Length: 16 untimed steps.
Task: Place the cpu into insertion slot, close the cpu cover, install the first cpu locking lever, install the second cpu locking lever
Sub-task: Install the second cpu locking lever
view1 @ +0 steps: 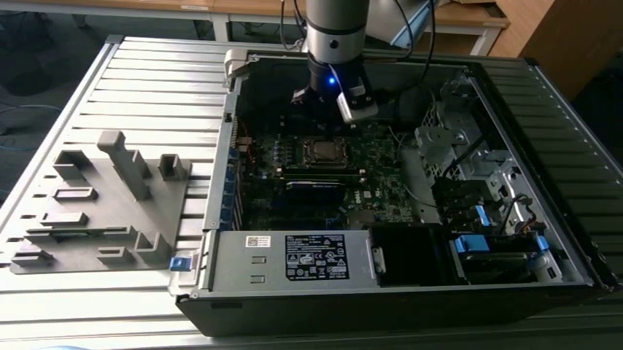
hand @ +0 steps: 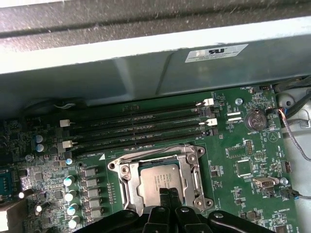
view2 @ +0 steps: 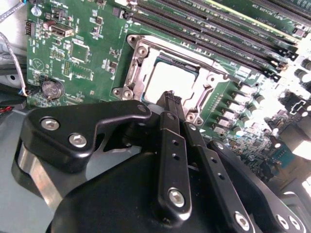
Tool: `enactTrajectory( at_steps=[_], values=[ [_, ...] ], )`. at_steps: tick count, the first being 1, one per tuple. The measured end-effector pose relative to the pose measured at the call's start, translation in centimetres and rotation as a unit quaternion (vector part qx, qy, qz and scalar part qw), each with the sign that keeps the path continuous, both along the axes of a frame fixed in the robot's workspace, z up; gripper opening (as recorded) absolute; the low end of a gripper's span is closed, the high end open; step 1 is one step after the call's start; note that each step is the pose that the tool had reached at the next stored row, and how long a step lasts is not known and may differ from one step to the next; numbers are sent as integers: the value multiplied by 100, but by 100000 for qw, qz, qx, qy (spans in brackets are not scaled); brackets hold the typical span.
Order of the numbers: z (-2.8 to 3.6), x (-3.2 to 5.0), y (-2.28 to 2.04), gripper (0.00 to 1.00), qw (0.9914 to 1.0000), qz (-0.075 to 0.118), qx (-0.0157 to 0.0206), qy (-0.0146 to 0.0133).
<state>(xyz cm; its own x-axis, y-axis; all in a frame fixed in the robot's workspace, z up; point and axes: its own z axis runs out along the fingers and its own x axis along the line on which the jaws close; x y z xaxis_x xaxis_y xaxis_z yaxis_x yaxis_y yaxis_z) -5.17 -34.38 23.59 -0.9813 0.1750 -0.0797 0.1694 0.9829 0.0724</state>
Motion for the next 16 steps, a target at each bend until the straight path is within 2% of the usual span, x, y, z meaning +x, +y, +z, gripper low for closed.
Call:
enactTrajectory(
  at_steps=[16],
  values=[
    [101,0,0,11,100000,0,13,-6]
  ],
)
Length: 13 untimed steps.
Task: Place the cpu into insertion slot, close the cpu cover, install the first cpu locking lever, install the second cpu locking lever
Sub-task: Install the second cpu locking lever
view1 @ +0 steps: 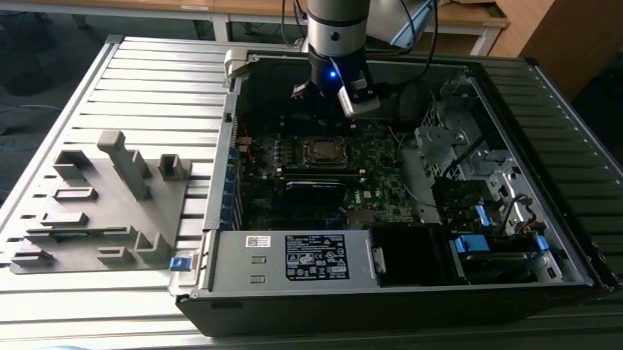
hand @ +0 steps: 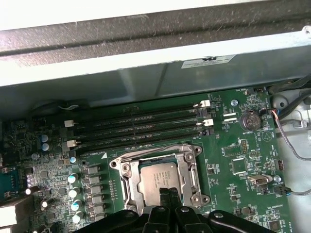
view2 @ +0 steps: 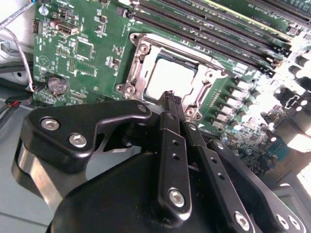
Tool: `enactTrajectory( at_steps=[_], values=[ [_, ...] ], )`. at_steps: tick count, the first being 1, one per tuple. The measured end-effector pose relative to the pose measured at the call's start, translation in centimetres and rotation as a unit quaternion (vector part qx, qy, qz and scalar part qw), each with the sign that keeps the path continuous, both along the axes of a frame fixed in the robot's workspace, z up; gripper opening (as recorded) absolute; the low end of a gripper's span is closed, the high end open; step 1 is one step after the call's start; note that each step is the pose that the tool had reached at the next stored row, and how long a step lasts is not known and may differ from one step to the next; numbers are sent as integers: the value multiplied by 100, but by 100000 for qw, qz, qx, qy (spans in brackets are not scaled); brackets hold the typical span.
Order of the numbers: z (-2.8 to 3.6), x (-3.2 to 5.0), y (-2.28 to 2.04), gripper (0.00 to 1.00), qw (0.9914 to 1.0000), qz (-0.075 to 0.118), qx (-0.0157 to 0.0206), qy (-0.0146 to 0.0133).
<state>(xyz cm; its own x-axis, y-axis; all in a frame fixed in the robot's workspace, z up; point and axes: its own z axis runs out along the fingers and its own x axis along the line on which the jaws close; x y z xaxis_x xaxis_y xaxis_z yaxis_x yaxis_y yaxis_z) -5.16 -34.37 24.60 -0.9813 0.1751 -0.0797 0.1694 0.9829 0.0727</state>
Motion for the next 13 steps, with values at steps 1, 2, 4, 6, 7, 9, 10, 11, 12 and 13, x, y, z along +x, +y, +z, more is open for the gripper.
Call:
enactTrajectory(
  at_steps=[1,2,4,6,7,9,10,11,12,13],
  values=[
    [0,0,0,11,100000,0,5,-5],
    [0,0,0,11,100000,1,2,-1],
    [1,0,0,11,100000,0,-9,5],
    [1,0,0,11,100000,-1,-7,5],
    [2,0,0,11,100000,1,-9,6],
    [2,0,-1,11,100000,7,-65,8],
    [2,0,-1,11,100000,5,-75,10],
    [3,0,-1,11,100000,6,-77,9],
    [9,0,-1,11,100000,0,-92,18],
    [17,0,0,11,100000,0,-82,12]
  ],
)
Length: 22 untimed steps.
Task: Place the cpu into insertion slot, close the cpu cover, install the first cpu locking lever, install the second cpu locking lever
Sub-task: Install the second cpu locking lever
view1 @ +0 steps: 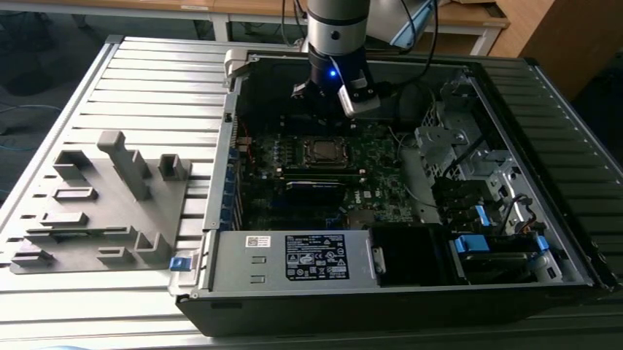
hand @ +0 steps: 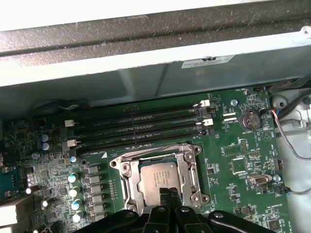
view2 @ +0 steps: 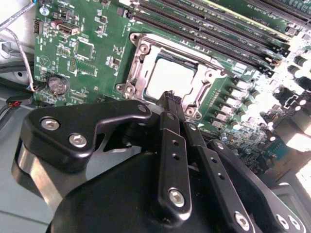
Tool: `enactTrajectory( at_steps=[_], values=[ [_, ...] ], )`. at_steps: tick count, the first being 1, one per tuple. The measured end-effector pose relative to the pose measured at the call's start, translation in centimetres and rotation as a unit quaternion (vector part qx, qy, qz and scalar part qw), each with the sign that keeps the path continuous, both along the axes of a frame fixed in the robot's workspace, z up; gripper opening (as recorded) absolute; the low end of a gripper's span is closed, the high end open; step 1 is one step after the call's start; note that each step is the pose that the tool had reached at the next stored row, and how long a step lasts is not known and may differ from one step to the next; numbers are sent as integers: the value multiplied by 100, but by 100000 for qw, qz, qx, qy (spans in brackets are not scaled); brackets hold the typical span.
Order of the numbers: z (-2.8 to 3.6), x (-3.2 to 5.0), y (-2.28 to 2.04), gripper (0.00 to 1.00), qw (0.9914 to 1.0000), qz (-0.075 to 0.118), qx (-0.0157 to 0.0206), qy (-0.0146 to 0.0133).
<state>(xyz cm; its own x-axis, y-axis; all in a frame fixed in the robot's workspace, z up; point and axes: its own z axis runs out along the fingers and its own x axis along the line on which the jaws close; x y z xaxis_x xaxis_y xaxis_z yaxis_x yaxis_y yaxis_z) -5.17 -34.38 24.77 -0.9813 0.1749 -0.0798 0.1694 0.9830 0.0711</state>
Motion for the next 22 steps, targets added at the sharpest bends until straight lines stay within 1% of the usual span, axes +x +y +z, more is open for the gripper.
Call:
enactTrajectory(
  at_steps=[5,8,22],
  values=[
    [11,0,0,11,100000,0,21,-14],
    [12,0,-18,11,100000,3,8,-5],
    [12,0,-174,11,100000,5,8,-4]
  ],
)
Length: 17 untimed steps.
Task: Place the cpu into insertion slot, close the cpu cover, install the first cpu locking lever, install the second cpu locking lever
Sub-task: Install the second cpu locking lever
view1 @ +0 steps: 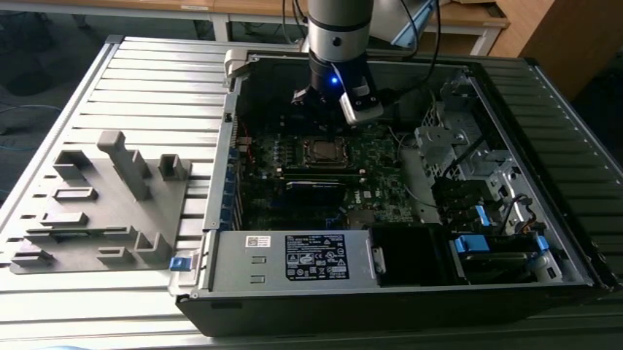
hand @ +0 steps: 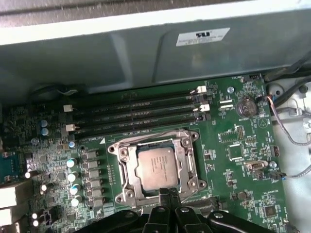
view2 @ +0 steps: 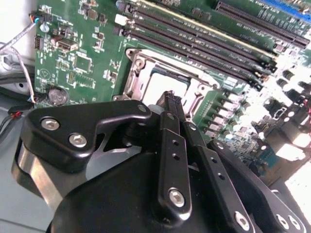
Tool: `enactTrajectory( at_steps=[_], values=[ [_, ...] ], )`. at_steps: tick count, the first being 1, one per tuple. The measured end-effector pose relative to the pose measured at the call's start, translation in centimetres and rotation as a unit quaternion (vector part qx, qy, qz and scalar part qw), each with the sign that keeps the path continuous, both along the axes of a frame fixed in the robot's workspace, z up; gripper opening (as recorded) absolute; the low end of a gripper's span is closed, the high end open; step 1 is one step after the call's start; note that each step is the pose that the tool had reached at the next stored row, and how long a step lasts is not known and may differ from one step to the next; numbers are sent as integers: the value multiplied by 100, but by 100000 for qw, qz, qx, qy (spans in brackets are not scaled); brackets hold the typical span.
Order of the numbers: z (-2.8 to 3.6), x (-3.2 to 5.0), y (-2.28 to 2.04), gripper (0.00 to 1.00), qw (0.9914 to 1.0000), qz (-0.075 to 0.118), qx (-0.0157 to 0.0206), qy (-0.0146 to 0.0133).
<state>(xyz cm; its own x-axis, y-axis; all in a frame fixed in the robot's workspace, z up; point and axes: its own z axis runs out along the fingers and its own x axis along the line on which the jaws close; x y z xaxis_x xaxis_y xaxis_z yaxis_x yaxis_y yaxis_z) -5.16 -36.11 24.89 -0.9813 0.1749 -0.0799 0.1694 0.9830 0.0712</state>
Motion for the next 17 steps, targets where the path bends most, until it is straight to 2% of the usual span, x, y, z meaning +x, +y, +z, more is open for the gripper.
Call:
enactTrajectory(
  at_steps=[7,17],
  values=[
    [0,0,-64,11,100000,-2,4,-2],
    [-2,-5,-132,11,100000,-9,4,-18]
  ],
)
